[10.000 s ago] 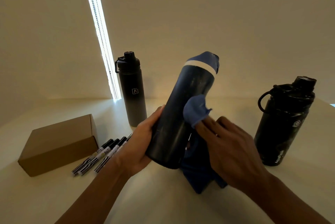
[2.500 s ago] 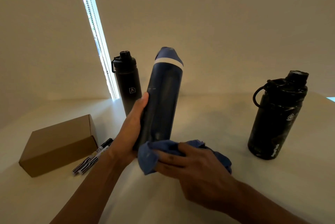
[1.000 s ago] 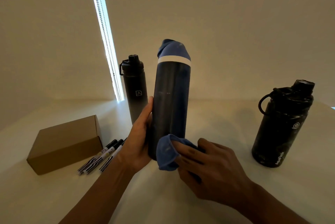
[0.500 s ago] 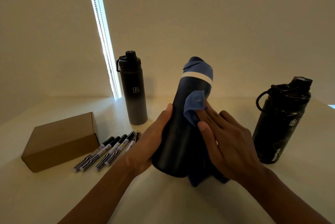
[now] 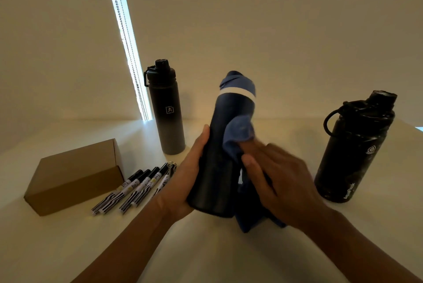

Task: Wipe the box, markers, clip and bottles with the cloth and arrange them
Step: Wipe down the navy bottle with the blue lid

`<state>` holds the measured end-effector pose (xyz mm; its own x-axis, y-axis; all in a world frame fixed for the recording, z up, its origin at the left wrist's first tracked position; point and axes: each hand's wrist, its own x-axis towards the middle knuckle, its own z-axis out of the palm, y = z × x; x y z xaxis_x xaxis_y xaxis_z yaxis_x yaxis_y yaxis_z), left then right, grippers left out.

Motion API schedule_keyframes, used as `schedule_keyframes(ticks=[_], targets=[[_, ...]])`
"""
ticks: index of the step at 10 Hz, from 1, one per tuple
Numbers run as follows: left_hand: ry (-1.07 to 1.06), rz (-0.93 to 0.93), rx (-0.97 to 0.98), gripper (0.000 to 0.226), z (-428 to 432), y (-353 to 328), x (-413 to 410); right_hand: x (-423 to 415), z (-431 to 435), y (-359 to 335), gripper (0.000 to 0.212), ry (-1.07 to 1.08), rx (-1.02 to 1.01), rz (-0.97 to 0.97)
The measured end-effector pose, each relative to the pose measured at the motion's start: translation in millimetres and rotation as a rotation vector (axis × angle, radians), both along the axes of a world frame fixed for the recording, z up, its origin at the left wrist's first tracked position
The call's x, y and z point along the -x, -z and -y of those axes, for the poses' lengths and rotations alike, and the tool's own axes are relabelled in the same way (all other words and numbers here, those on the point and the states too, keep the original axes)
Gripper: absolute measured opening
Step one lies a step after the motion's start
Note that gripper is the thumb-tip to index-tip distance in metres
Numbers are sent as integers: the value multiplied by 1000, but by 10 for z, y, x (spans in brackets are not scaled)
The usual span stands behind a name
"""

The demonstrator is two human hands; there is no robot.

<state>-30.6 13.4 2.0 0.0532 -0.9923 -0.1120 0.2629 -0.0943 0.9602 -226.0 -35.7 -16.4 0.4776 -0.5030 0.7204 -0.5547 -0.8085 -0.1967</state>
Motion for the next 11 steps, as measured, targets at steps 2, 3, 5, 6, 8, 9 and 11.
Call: schedule_keyframes(ticks=[2, 3, 5, 6, 8, 9, 11], targets=[[-119, -206, -48, 75, 131, -48, -186, -174, -270, 203, 38, -219, 87, -331], [-104, -283, -102, 82, 137, -5, -222, -203, -259, 224, 41, -225, 109, -388], [-21, 16, -68, 28, 48, 22, -127, -63, -105, 106, 48, 12, 118, -297], [-57, 58, -81, 43, 33, -26, 12, 24, 8, 74, 50, 64, 102, -152], [17, 218, -7, 44, 43, 49, 65, 157, 125, -114, 50, 193, 68, 147], [92, 51, 115, 25, 84, 38, -91, 77, 75, -61, 45, 133, 0, 121], [-4, -3, -21, 57, 33, -8, -158, -193, -305, 108, 46, -113, -6, -269]])
